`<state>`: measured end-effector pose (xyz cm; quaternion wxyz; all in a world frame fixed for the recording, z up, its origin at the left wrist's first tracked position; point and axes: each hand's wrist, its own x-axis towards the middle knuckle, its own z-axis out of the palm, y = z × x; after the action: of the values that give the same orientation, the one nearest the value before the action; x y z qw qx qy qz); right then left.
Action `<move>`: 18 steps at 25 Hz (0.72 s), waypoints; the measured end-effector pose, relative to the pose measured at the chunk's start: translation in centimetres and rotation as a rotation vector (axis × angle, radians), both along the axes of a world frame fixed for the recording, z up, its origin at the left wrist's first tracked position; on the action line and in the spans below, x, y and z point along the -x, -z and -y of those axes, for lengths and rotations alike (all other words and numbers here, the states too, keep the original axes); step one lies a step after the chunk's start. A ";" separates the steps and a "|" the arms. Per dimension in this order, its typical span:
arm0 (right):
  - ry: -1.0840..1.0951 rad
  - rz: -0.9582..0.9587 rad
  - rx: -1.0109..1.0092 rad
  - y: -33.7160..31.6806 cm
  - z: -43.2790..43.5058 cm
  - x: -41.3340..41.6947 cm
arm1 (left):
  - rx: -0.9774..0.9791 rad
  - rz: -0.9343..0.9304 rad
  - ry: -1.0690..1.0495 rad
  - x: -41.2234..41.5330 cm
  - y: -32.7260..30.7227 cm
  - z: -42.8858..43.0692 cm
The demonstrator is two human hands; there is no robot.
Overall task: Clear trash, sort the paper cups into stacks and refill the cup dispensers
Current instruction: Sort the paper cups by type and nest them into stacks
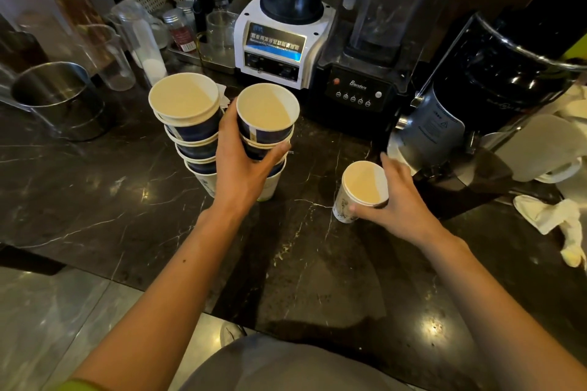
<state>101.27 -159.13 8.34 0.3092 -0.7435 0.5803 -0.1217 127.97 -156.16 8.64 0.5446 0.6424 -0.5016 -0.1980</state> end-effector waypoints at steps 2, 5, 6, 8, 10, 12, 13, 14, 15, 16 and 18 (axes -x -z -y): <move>-0.015 0.060 0.129 -2.6 0.4 -1.8 | 0.008 0.019 -0.014 0.2 0.3 0.0; -0.167 0.169 0.214 -6.5 1.7 -6.5 | 0.006 0.015 -0.021 0.4 0.8 0.0; -0.229 0.189 0.219 -7.3 2.3 -8.2 | 0.003 0.006 -0.007 0.4 0.8 0.0; -0.300 0.202 0.189 -7.8 3.5 -11.1 | -0.009 -0.026 0.029 0.5 0.8 0.0; -0.308 0.182 0.190 -7.5 4.4 -12.8 | -0.013 -0.041 0.051 0.7 0.6 0.0; -0.283 0.173 0.227 -7.2 4.7 -13.3 | -0.028 -0.042 0.052 0.8 0.5 0.1; -0.266 0.183 0.246 -7.3 4.7 -13.2 | -0.044 -0.037 0.044 0.7 0.7 0.1; -0.250 0.217 0.269 -7.7 4.6 -12.9 | -0.062 -0.032 0.032 0.5 0.8 0.1; -0.225 0.288 0.294 -8.5 4.6 -12.4 | -0.080 -0.030 0.024 0.4 0.9 0.1; -0.187 0.385 0.328 -9.5 4.6 -11.6 | -0.091 -0.032 0.019 0.4 1.1 0.0; -0.064 0.573 0.407 -11.8 4.6 -9.4 | -0.099 -0.031 0.004 0.3 1.1 -0.2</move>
<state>110.64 -163.74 20.19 0.3084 -0.7435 0.4102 -0.4287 127.68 -155.99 7.49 0.5196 0.6643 -0.4838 -0.2336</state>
